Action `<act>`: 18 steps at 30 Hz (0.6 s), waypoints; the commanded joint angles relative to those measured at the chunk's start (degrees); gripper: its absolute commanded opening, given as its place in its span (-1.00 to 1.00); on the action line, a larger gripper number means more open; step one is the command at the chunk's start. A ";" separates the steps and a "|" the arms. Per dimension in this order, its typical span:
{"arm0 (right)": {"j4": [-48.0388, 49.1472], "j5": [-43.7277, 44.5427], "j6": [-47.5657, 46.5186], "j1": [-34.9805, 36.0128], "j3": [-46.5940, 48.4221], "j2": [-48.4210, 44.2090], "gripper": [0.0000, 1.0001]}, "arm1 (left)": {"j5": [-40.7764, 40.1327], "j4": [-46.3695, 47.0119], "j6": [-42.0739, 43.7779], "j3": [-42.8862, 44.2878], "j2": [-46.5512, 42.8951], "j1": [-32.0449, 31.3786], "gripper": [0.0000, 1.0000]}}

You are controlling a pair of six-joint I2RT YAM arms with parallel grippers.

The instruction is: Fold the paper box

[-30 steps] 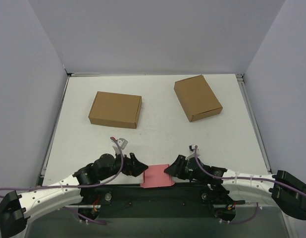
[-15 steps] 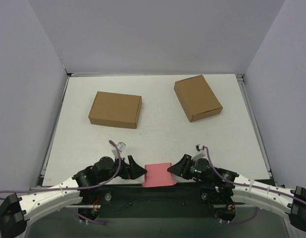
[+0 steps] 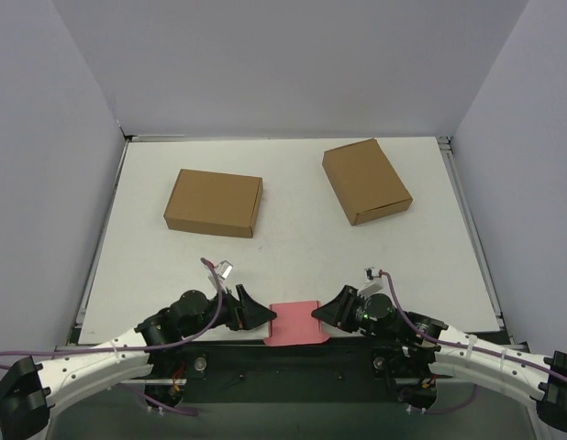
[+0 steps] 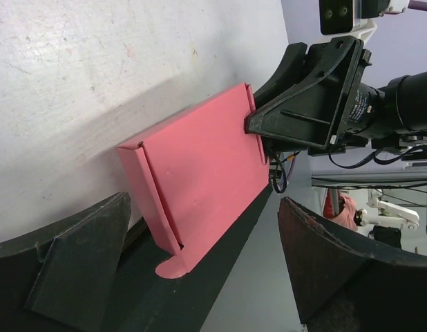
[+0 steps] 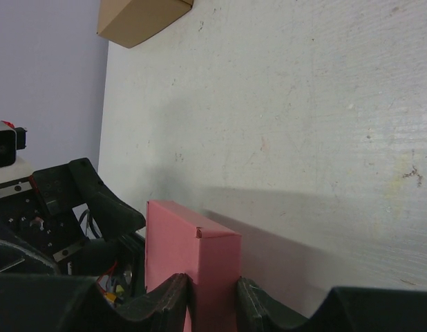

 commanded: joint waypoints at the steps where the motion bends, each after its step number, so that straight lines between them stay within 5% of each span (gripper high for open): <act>1: 1.41 -0.35 -0.19 -0.28 3.25 -0.58 -0.95 | 1.71 5.23 -2.27 -0.21 1.05 0.35 0.94; 18: 2.11 -1.05 -1.07 -0.20 6.33 -0.32 -0.96 | 2.59 16.12 -5.17 -2.06 8.78 0.35 0.94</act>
